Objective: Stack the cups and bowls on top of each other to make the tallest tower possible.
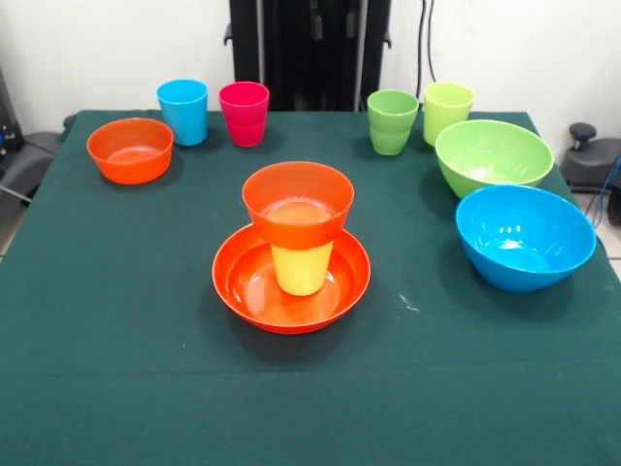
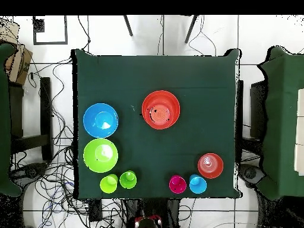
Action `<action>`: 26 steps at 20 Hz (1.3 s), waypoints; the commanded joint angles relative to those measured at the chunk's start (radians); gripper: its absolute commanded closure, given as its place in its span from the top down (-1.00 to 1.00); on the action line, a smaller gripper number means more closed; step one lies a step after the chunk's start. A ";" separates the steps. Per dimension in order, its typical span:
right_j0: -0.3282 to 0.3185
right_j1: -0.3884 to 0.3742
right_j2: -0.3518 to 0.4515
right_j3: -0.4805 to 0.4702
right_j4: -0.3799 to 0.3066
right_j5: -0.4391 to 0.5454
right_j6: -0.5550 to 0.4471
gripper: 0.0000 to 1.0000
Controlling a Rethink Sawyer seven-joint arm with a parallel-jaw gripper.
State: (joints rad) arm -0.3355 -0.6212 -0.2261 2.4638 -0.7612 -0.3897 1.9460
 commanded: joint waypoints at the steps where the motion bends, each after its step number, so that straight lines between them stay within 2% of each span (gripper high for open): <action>1: -0.061 0.026 0.021 -0.050 -0.107 0.022 0.073 1.00; 4: -0.116 -0.031 0.057 -0.037 -0.125 0.077 0.061 1.00; 7: -0.185 -0.106 0.131 -0.023 -0.128 0.164 0.041 1.00; 9: -0.216 -0.123 0.162 -0.028 -0.130 0.195 0.032 1.00; 14: -0.184 -0.042 0.135 -0.091 -0.122 0.146 0.050 1.00; 22: -0.209 -0.017 0.169 -0.145 -0.125 0.175 0.040 1.00; 26: -0.173 0.042 0.145 -0.188 -0.107 0.134 0.051 1.00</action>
State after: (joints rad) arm -0.5343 -0.6837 -0.1835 2.4580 -0.8449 -0.3282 1.9460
